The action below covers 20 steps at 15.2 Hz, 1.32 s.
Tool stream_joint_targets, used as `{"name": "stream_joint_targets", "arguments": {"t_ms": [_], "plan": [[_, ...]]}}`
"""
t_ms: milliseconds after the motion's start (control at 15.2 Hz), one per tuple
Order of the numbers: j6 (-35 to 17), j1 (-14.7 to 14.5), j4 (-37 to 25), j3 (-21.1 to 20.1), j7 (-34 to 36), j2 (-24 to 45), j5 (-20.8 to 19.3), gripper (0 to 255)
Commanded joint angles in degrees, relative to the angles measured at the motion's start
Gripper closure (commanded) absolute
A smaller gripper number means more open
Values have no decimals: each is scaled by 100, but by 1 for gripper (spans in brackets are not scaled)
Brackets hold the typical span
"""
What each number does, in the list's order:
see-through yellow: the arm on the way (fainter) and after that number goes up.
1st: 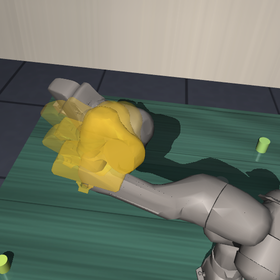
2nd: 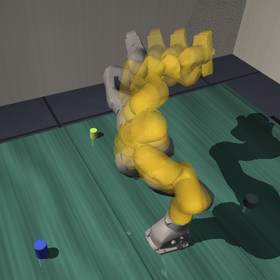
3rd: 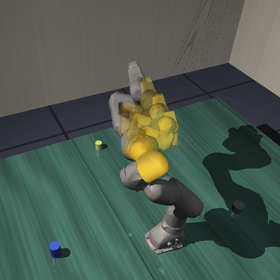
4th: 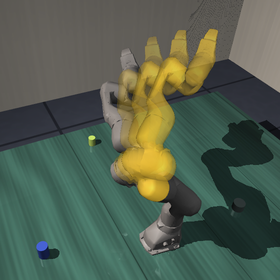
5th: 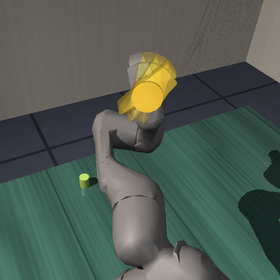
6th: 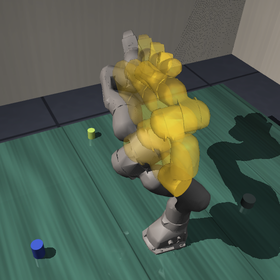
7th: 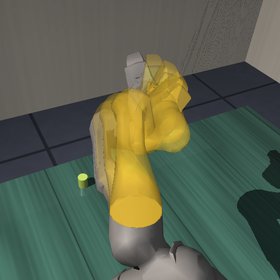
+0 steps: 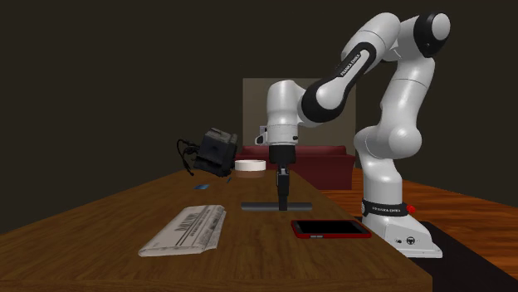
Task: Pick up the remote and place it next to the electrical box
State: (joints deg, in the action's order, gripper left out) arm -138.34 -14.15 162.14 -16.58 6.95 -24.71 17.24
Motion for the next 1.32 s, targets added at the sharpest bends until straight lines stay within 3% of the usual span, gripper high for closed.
{"name": "stream_joint_targets", "arguments": {"t_ms": [0, 132, 1254], "plan": [[9, -10, 4, -11, 1, 10, 8, 255], [-4, -11, 15, -7, -4, 13, 9, 255], [1725, 40, -693, 209, 141, -1016, -220, 255]]}}
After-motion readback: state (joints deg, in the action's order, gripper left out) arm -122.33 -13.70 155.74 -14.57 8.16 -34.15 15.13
